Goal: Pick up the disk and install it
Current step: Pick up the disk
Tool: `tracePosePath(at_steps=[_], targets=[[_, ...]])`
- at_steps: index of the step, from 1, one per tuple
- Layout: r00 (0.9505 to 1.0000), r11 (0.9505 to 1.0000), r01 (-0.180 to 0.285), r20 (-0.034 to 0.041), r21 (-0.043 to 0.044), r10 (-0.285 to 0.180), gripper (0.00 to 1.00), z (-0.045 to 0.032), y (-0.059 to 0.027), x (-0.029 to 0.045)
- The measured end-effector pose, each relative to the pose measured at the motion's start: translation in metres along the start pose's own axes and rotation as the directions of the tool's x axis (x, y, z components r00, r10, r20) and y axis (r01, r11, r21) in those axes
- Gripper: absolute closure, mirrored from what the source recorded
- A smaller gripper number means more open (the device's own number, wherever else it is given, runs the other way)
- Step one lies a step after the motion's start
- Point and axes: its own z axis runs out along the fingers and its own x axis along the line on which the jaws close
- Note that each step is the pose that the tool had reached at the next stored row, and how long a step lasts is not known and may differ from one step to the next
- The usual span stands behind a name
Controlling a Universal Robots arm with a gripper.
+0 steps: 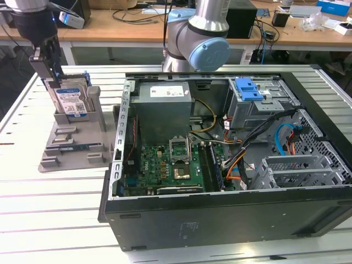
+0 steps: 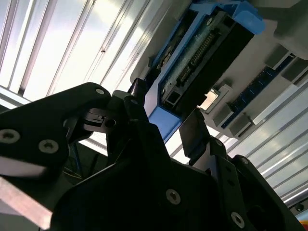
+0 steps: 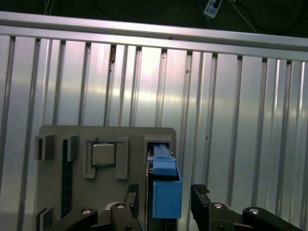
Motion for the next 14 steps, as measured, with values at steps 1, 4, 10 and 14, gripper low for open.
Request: tracePosePath(at_steps=[1, 4, 10, 14], targets=[[1.0, 1.0, 0.0, 0.0, 0.0001, 0.0, 0.45, 0.0019, -0.0001, 0.0], [1.0, 1.0, 0.0, 0.0, 0.0001, 0.0, 0.45, 0.0085, -0.0003, 0.0], [1.0, 1.0, 0.0, -0.0001, -0.0001, 0.0, 0.45, 0.0138, -0.0005, -0.0001], [1.0, 1.0, 0.0, 0.0, 0.0, 0.0, 0.45, 0.0139, -0.0005, -0.0001]])
